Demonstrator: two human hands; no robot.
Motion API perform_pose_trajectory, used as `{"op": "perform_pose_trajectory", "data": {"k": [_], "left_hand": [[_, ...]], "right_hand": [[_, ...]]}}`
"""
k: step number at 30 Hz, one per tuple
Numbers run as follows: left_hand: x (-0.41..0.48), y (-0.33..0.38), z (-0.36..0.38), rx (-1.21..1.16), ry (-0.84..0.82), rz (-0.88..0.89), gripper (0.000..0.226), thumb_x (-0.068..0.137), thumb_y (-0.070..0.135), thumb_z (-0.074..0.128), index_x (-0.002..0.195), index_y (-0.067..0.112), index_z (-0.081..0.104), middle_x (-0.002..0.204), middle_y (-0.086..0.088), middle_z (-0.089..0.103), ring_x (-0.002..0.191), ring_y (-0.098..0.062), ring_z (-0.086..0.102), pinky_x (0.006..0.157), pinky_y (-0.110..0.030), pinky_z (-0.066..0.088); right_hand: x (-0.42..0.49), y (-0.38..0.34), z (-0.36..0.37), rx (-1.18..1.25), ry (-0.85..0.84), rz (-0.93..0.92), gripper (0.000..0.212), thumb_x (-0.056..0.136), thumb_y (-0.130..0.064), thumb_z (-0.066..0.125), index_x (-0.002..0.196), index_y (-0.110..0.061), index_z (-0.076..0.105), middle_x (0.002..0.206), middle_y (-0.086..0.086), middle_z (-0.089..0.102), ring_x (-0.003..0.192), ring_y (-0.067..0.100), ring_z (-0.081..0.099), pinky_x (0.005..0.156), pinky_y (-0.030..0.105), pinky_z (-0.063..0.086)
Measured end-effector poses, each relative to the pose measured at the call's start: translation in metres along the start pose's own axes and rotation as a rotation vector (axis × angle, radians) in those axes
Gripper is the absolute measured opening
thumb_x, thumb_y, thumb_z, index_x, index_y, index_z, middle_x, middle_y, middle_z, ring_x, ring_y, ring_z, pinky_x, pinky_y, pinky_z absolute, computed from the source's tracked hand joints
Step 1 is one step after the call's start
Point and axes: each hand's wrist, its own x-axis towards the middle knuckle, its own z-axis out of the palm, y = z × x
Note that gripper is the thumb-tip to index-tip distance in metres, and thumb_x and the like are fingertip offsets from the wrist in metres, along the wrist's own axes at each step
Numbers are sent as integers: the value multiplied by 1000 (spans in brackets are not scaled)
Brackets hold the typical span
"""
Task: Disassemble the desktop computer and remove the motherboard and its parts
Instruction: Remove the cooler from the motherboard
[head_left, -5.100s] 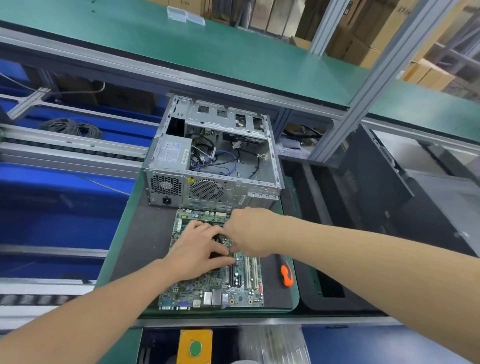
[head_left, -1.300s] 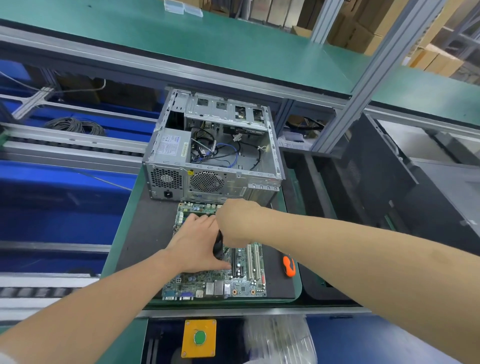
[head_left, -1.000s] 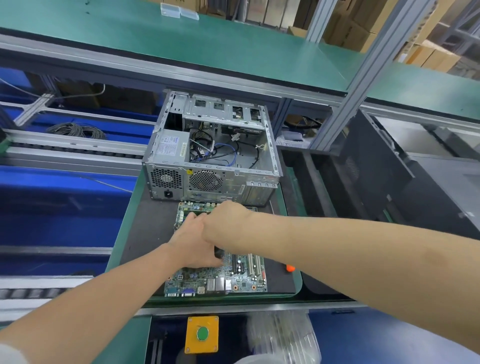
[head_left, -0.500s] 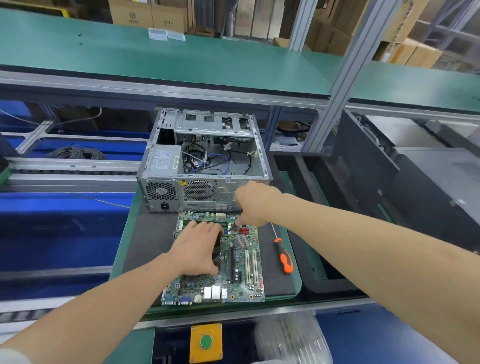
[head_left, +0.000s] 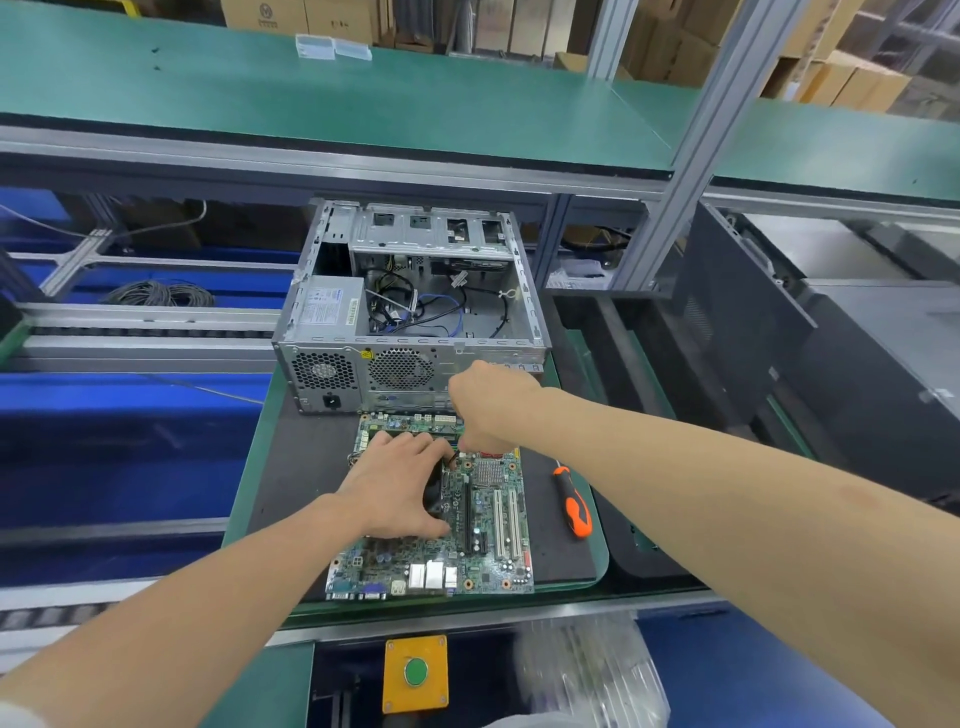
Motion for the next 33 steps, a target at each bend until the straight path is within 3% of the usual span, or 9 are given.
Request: {"op": "perform_pose_trajectory", "data": {"k": [5, 10, 14, 16, 19, 24, 27, 30, 33], "left_hand": [[1, -3, 2, -1, 1, -3, 97, 57, 90, 51, 135, 32, 41, 114, 13, 50, 105, -15, 50, 93, -40, 34], [2, -3, -2, -138, 20, -4, 81, 68, 92, 46, 130, 39, 47, 101, 24, 49, 97, -10, 51, 90, -39, 35], [2, -6, -7, -687, 232, -41, 8, 97, 54, 59, 101, 50, 66, 73, 36, 62, 62, 2, 54, 60, -15, 33], [6, -5, -5, -748, 333, -47, 32, 100, 32, 65, 78, 54, 63, 59, 29, 60, 47, -3, 49, 47, -17, 29], [11, -6, 1, -767, 316, -97, 27, 100, 27, 68, 80, 44, 75, 49, 13, 60, 45, -9, 51, 49, -23, 32], [12, -6, 3, -731, 329, -63, 15, 100, 30, 66, 93, 35, 78, 70, 25, 68, 60, -1, 60, 61, -25, 44], [14, -7, 4, -698, 341, -37, 13, 101, 30, 65, 98, 36, 76, 82, 27, 73, 78, 2, 67, 75, -22, 52], [15, -9, 6, -612, 340, 18, 15, 103, 32, 61, 105, 37, 75, 88, 28, 74, 85, 7, 68, 81, -11, 46], [15, -9, 4, -546, 344, 49, 19, 104, 34, 55, 107, 37, 73, 90, 29, 74, 79, 12, 63, 75, -8, 42]], "right_hand": [[4, -1, 0, -18, -2, -29, 39, 92, -34, 73, 71, -14, 46, 79, 5, 47, 62, 21, 53, 46, 29, 35], [8, -5, 1, -106, 31, -117, 34, 92, -30, 74, 84, -12, 46, 79, 3, 38, 70, 27, 53, 59, 37, 44], [14, -14, 0, -149, 50, -165, 34, 87, -30, 74, 81, -12, 46, 75, 3, 39, 57, 18, 44, 48, 31, 38], [17, -17, -4, -102, 7, -158, 37, 83, -36, 74, 70, -13, 49, 73, 4, 50, 55, 17, 50, 42, 26, 36], [23, -18, -19, 46, -151, -60, 29, 86, -33, 64, 69, -9, 61, 56, 4, 65, 43, 19, 60, 35, 17, 38], [37, -21, -30, 103, -605, 61, 44, 108, -27, 43, 73, -6, 58, 53, 4, 61, 29, 13, 45, 36, 12, 35], [40, -23, -28, -83, -559, -77, 43, 106, -26, 45, 71, -11, 64, 47, -4, 63, 33, 7, 53, 39, 16, 40], [40, -19, -21, -356, -440, -224, 38, 100, -33, 53, 67, -19, 67, 51, -9, 67, 57, 8, 65, 47, 24, 41], [28, -3, -15, -400, -228, -335, 42, 95, -39, 65, 68, -11, 50, 64, 2, 54, 56, 20, 53, 45, 27, 36]]}}
